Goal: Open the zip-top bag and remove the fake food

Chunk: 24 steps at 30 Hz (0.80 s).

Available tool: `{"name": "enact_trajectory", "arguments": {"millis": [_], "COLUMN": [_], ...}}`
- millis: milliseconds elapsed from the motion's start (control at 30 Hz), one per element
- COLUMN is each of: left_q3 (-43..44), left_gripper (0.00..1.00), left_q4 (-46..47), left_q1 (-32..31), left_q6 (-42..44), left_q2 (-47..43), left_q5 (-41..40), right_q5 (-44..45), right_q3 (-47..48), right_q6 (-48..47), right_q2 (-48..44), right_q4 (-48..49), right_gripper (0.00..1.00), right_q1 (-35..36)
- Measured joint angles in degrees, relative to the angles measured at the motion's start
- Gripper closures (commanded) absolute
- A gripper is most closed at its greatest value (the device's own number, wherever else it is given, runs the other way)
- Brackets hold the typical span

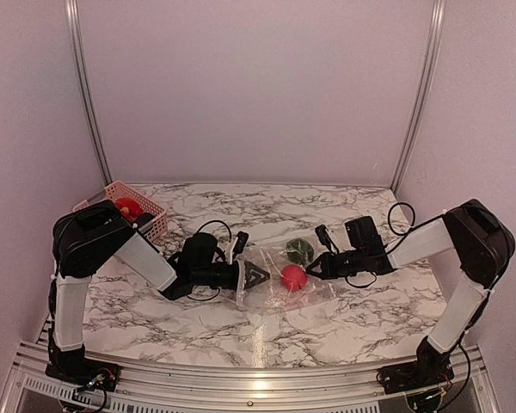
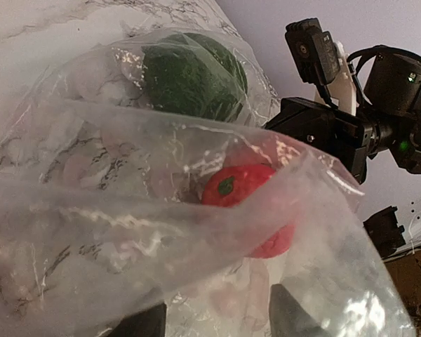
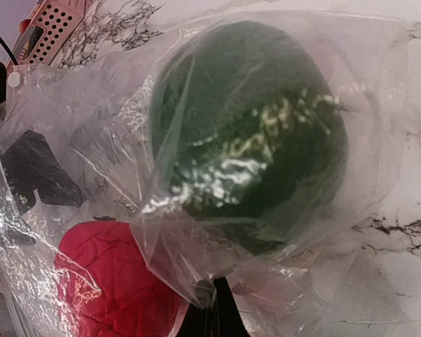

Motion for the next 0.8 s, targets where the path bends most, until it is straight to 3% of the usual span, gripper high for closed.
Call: {"name": "enact_trajectory", "arguments": {"millis": [100, 267, 433, 800], "left_q3": [0.72, 1.44, 1.95, 2.47], "left_gripper": [0.47, 0.37, 0.35, 0.30], "left_q4": [0.15, 0.35, 0.52, -2.60], "left_q1": [-0.87, -2.40, -4.11, -6.16], "left_q6": [0.09, 0.87, 2.89, 17.31], "left_q2": [0.74, 1.81, 1.92, 1.09], "left_q5": [0.63, 1.68, 1.86, -5.75], "right_q5": [3.65, 9.92, 14.69, 9.03], "right_q3": [-1.44, -1.66, -1.62, 2.36], "right_q6": [1.70, 3.85, 4.96, 2.49], "right_q2": [0.02, 0.98, 2.43, 6.84], "right_q4": [1.86, 4.20, 6.80, 8.39], "right_gripper": [1.00, 1.00, 1.00, 1.00], "right_q1": [3.13, 6.84, 9.05, 9.42]}}
